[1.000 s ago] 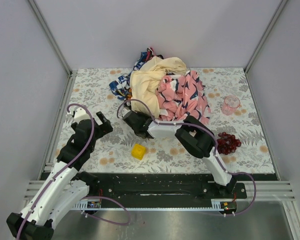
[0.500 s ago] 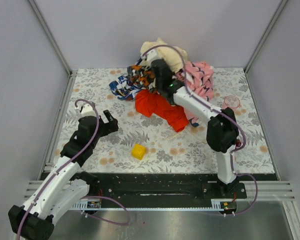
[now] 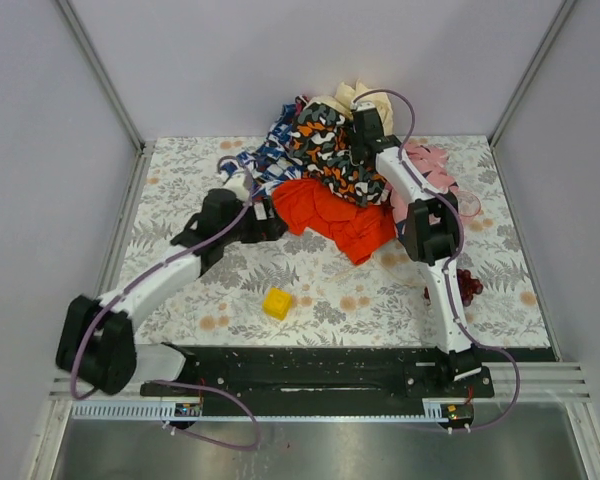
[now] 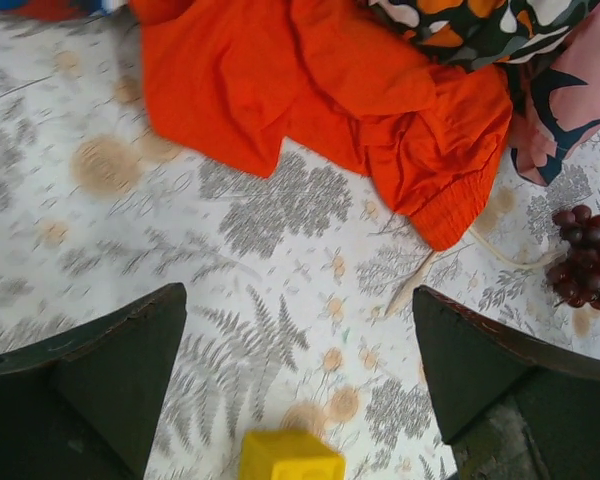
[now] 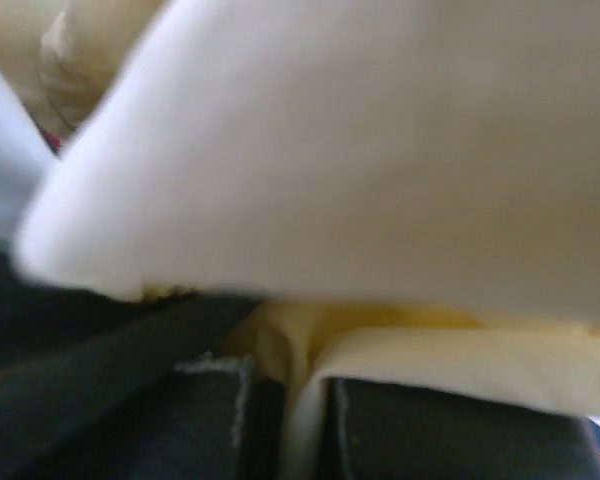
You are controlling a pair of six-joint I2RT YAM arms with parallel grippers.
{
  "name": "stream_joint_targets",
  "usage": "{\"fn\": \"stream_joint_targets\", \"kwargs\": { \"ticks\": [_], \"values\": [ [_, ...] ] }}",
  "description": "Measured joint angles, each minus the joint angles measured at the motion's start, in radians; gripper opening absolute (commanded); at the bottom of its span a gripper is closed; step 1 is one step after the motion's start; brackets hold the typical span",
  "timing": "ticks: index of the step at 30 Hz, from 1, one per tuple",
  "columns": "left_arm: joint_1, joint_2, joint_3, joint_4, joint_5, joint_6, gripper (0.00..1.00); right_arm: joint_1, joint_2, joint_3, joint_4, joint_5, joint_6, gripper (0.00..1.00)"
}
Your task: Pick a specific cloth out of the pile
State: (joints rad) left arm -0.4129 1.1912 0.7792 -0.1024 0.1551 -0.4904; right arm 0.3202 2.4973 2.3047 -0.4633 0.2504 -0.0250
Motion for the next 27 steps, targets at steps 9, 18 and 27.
{"fn": "stream_joint_targets", "kwargs": {
  "ticks": [9, 18, 27],
  "values": [
    [-0.128, 0.638, 0.48, 0.04, 0.064, -0.012, 0.99, -0.006, 0.026, 0.061, -0.08, -0.067, 0.076, 0.0],
    [-0.153, 0.995, 0.793, -0.04, 0.065, -0.068, 0.99, -0.01, -0.005, -0.011, -0.032, -0.092, 0.089, 0.0],
    [-0.198, 1.13, 0.99, -0.062, 0.084, -0.127, 0.53, -0.014, -0.05, -0.106, 0.036, -0.122, 0.095, 0.0]
  ]
}}
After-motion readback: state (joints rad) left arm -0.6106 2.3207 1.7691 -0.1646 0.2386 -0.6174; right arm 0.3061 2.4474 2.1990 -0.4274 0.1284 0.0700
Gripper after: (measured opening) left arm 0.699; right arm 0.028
